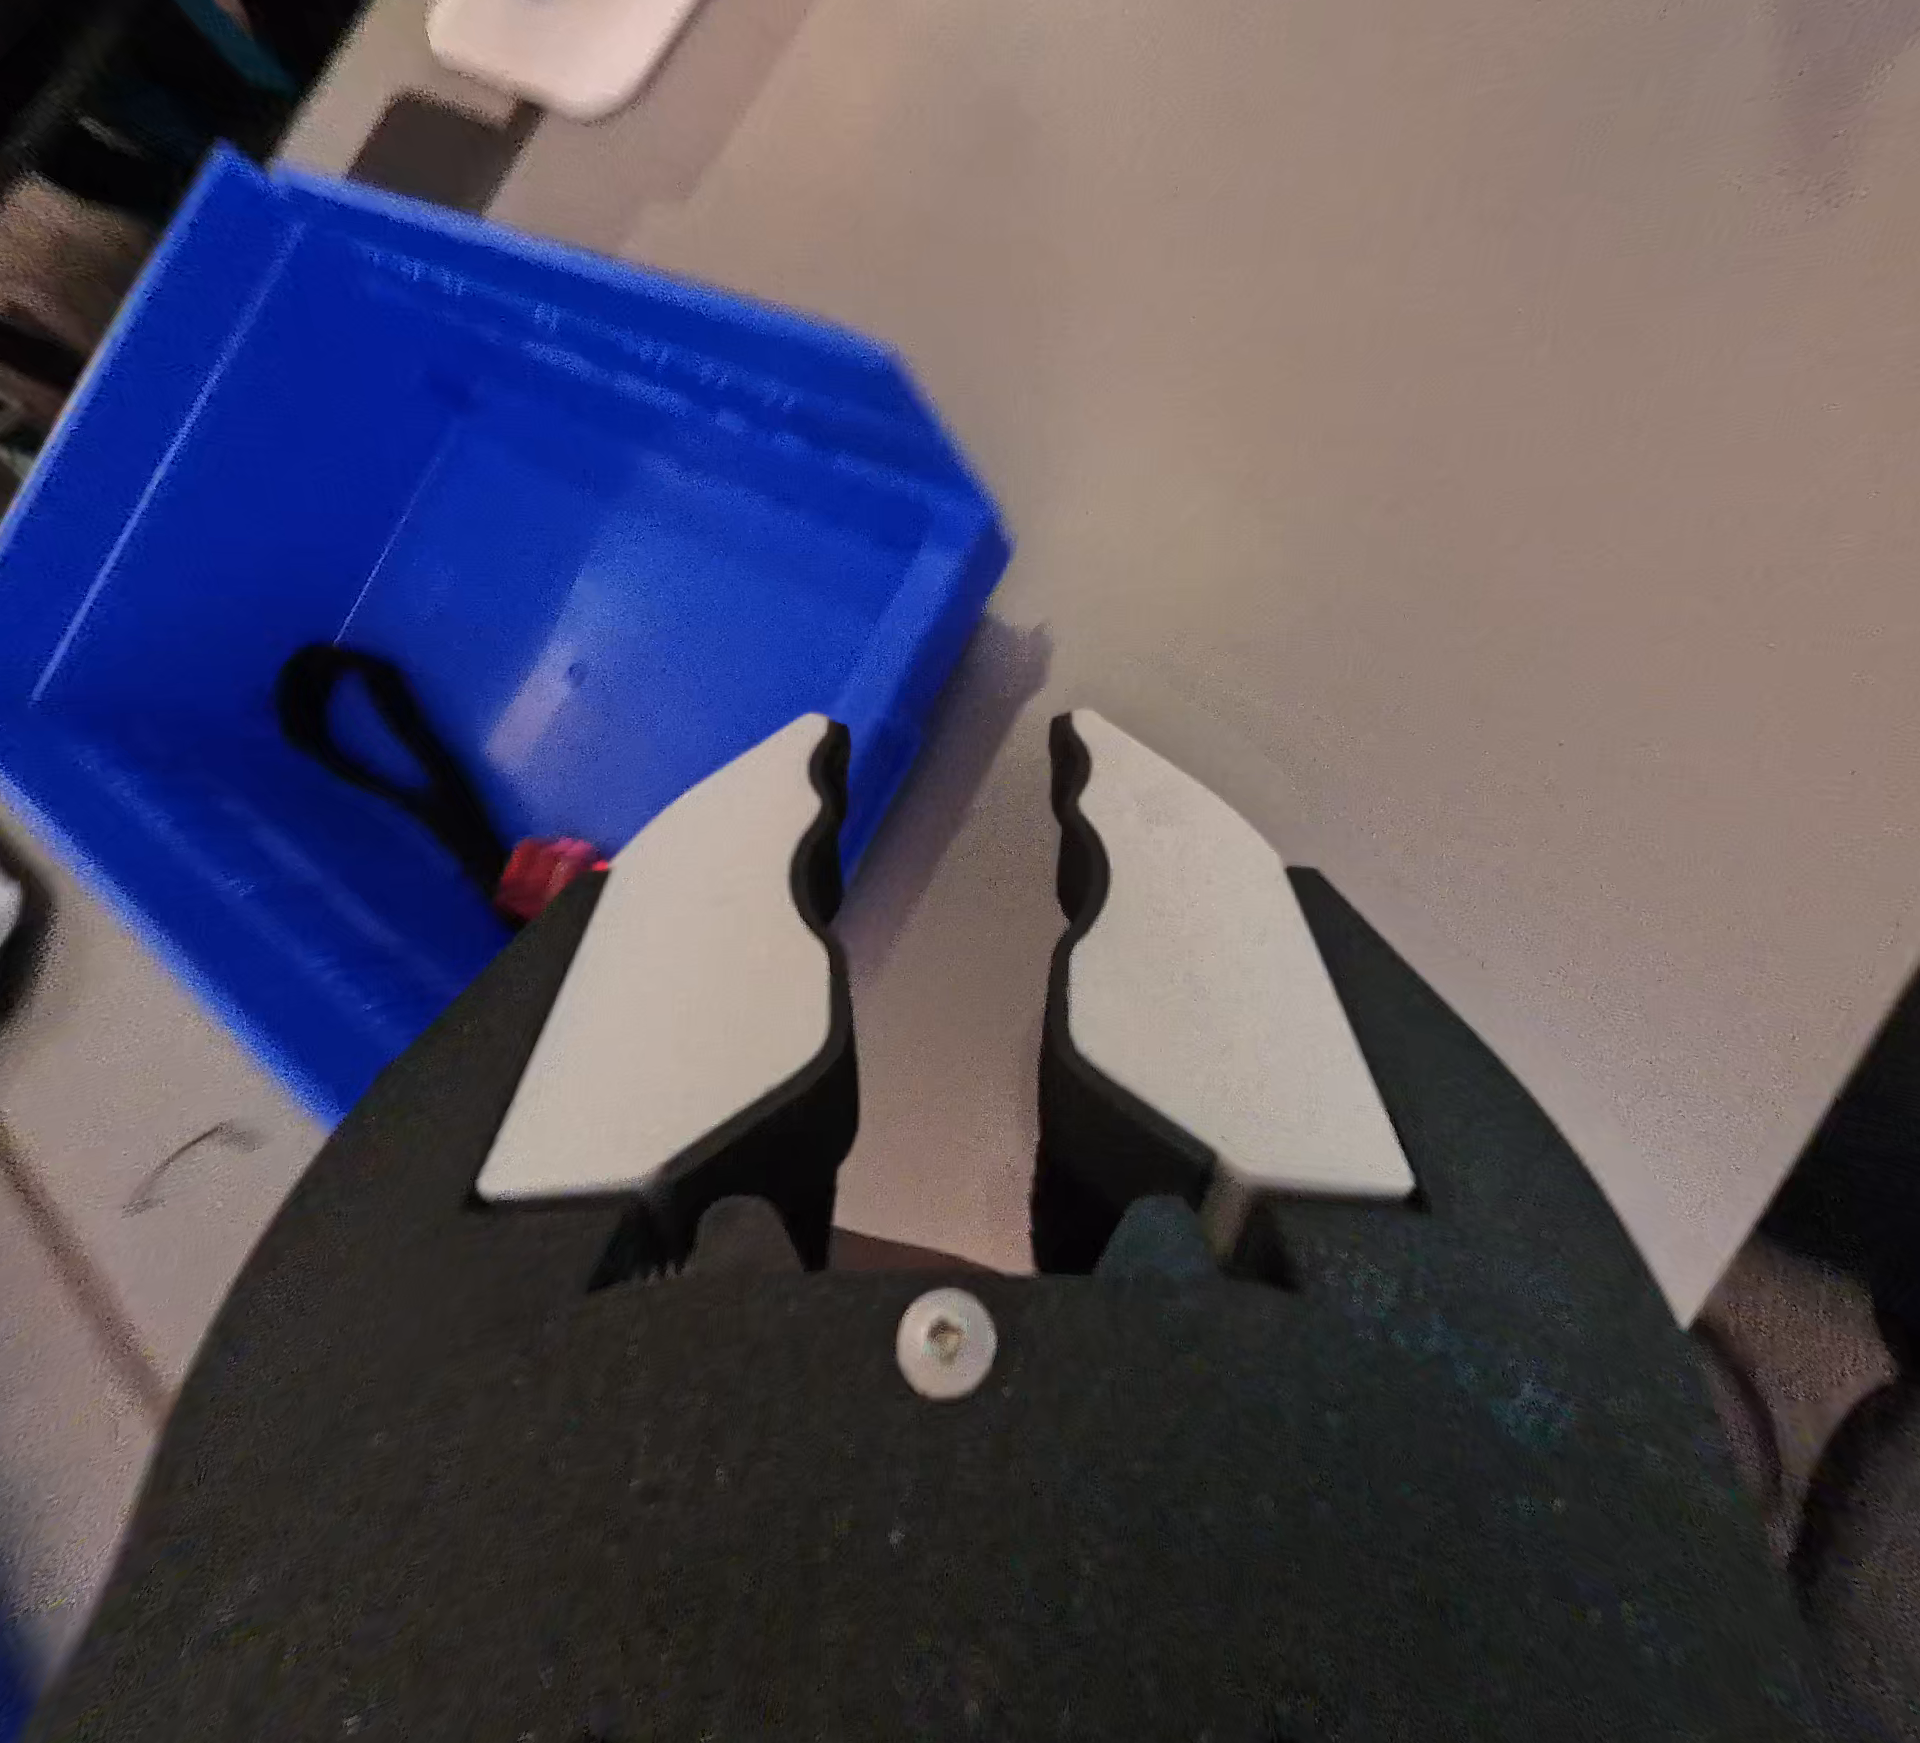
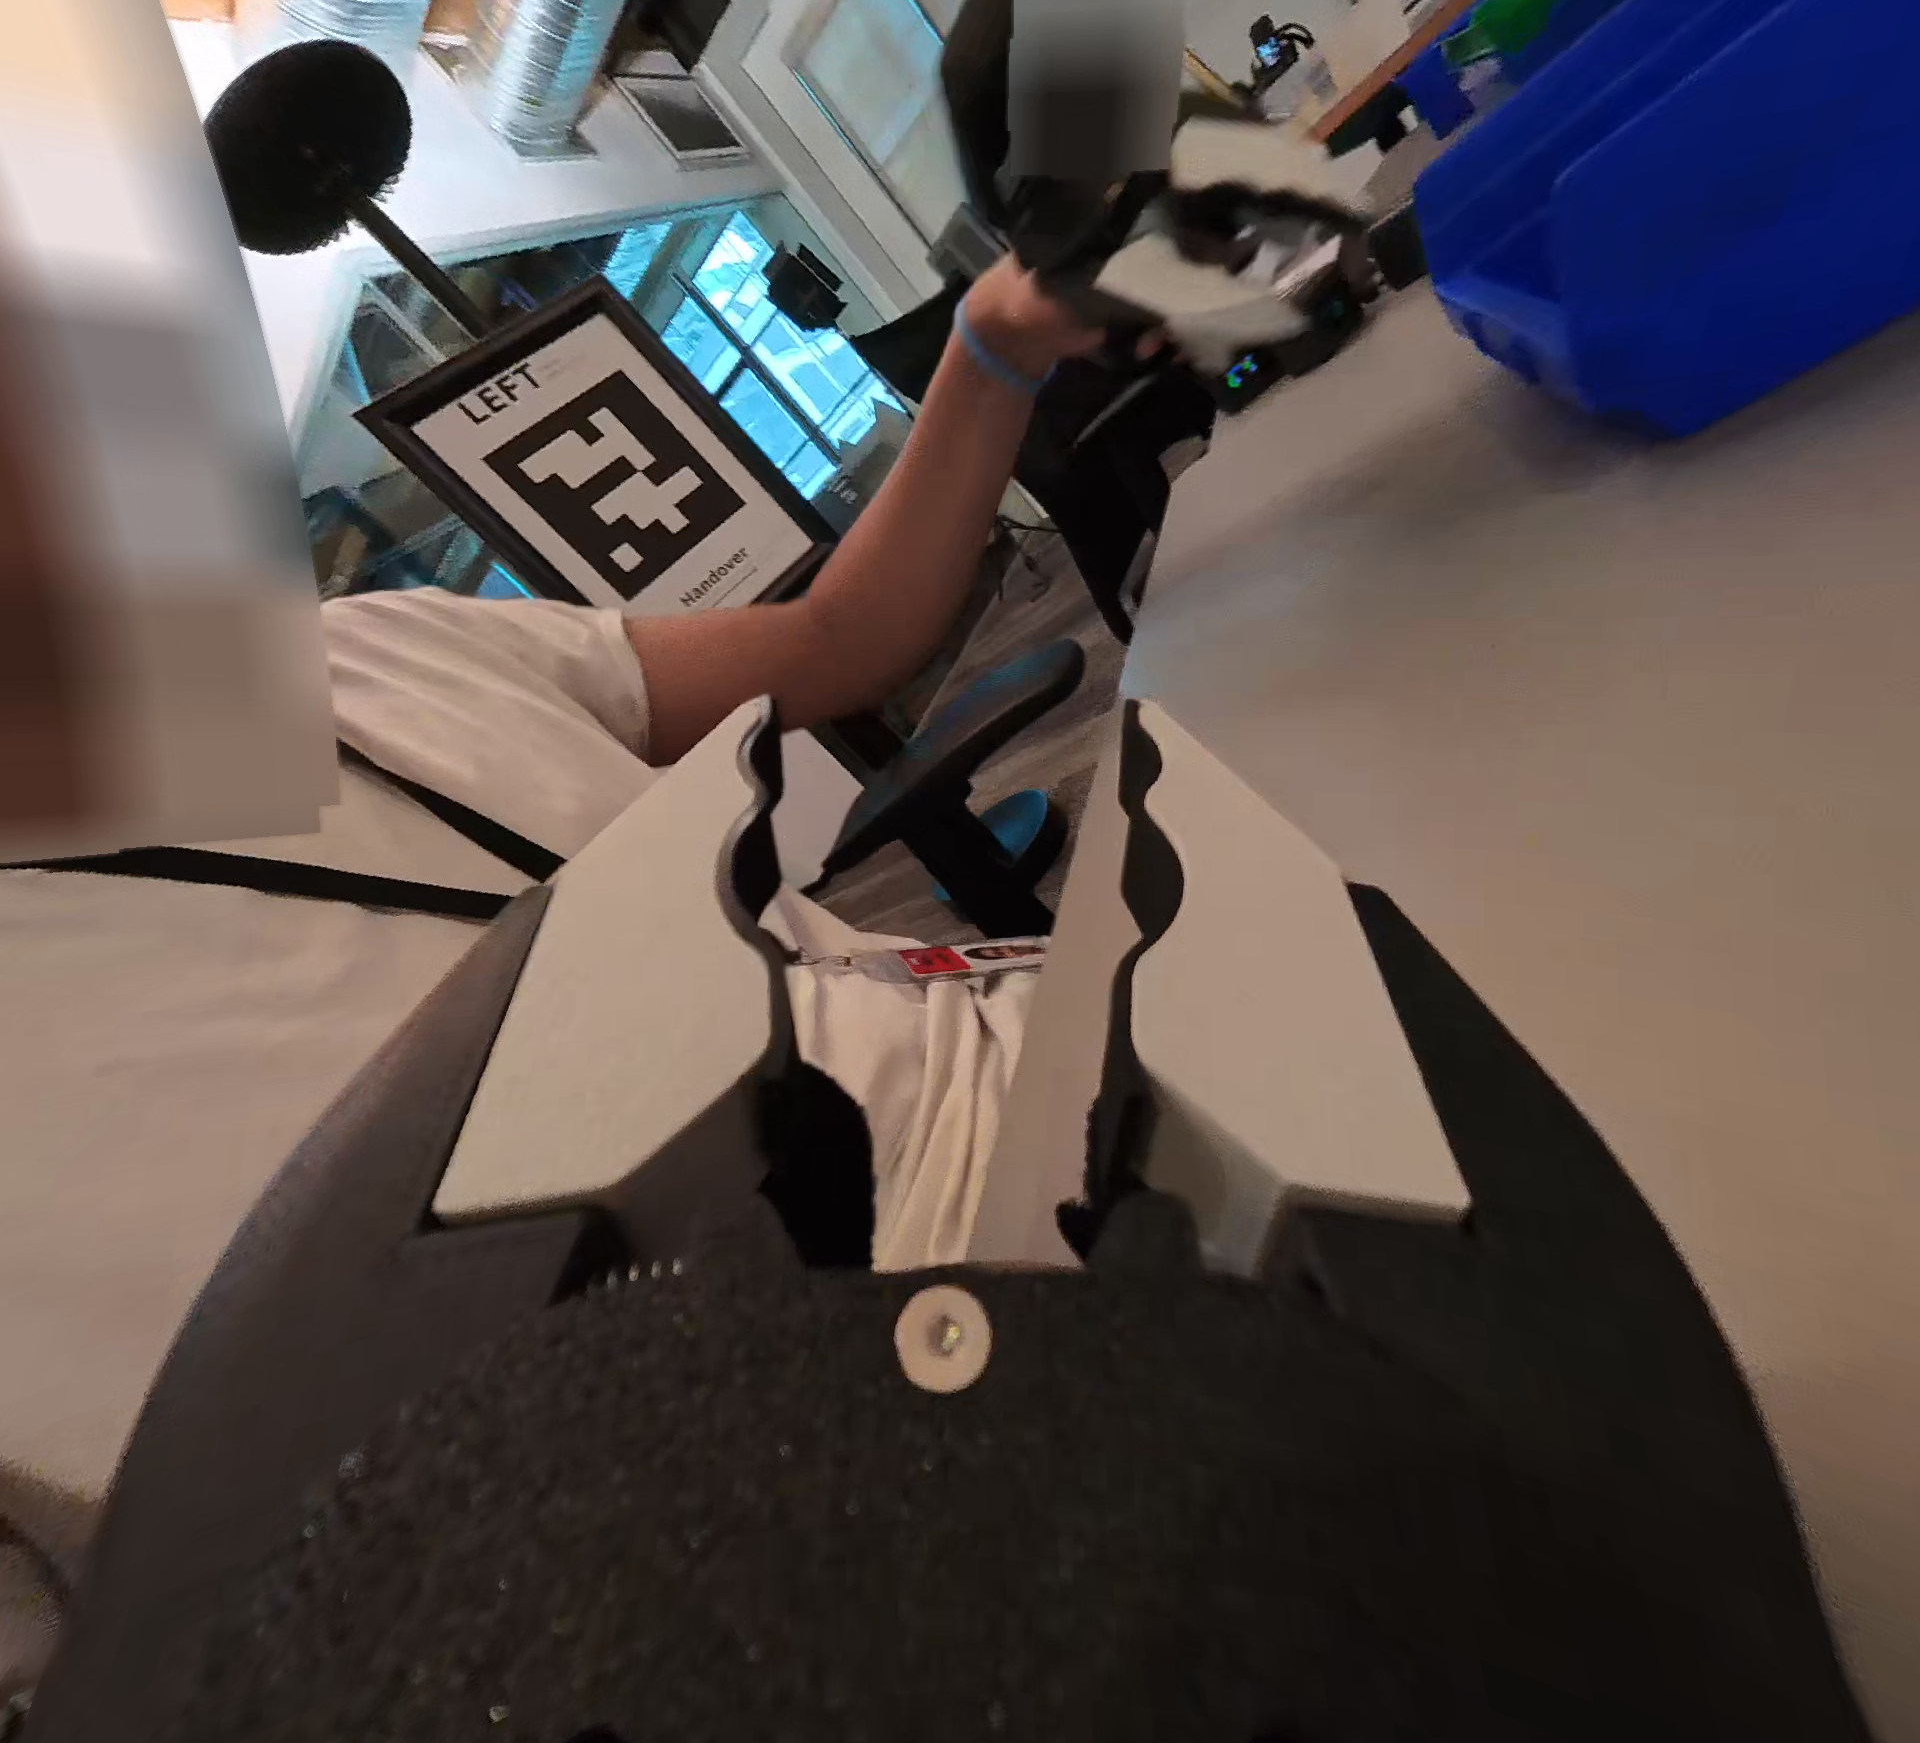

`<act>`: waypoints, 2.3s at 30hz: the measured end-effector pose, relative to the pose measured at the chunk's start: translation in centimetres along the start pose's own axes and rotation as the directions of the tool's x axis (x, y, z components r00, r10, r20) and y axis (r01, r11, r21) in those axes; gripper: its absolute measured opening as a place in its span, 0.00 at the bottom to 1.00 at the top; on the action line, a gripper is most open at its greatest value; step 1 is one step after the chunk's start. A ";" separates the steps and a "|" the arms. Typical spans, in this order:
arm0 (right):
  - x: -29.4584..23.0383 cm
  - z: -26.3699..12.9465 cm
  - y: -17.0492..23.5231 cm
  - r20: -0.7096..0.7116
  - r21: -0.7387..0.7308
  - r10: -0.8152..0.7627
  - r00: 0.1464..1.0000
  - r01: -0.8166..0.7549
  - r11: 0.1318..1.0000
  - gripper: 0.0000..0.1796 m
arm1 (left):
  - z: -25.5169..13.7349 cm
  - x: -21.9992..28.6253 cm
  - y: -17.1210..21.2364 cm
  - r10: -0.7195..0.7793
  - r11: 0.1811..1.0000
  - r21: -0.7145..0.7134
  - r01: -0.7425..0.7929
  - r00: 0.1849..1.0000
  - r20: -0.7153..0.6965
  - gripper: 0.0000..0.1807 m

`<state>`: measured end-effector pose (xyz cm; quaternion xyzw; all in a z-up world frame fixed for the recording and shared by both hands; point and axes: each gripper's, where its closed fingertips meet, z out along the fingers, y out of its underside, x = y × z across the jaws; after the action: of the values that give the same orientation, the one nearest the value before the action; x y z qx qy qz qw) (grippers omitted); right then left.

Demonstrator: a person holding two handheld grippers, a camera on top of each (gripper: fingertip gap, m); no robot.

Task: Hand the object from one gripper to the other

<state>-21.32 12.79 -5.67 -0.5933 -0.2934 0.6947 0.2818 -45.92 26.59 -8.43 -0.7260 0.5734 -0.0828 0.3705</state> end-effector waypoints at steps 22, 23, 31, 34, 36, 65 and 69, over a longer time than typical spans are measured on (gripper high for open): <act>0.1 1.7 4.5 0.041 -0.200 0.121 0.992 -0.110 0.973 0.37 | 8.7 -13.5 11.9 0.225 0.346 -0.844 -0.411 0.909 -0.351 0.16; 0.1 1.7 4.6 0.038 -0.204 0.123 0.992 -0.113 0.972 0.37 | 8.8 -13.5 11.8 0.234 0.358 -0.837 -0.414 0.907 -0.349 0.15; 0.9 1.2 3.7 -0.004 -0.162 0.107 0.994 -0.107 0.981 0.37 | 6.6 -15.3 5.7 0.428 0.644 -0.690 -0.330 0.903 -0.032 0.15; 1.4 0.9 2.7 -0.027 -0.119 0.090 0.996 -0.092 0.989 0.37 | 4.6 -14.9 2.7 0.473 0.741 -0.598 -0.306 0.870 0.141 0.15; 2.1 0.6 1.8 -0.047 -0.084 0.087 0.995 -0.091 0.992 0.37 | 3.4 -13.9 0.6 0.502 0.773 -0.550 -0.316 0.835 0.226 0.15; 8.6 0.6 -3.4 -0.163 0.061 0.147 0.976 -0.139 0.988 0.31 | 11.9 12.4 -18.3 0.290 0.860 0.371 -0.350 0.934 0.208 0.15; 7.9 0.7 -3.8 -0.166 0.066 0.084 0.983 -0.074 0.995 0.27 | 11.5 12.6 -18.6 0.283 0.855 0.394 -0.338 0.940 0.192 0.15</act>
<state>-22.88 21.09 -7.95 -0.6522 -0.2239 0.6612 0.2955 -21.18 21.63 -8.68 -0.5302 0.6269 -0.0972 0.5625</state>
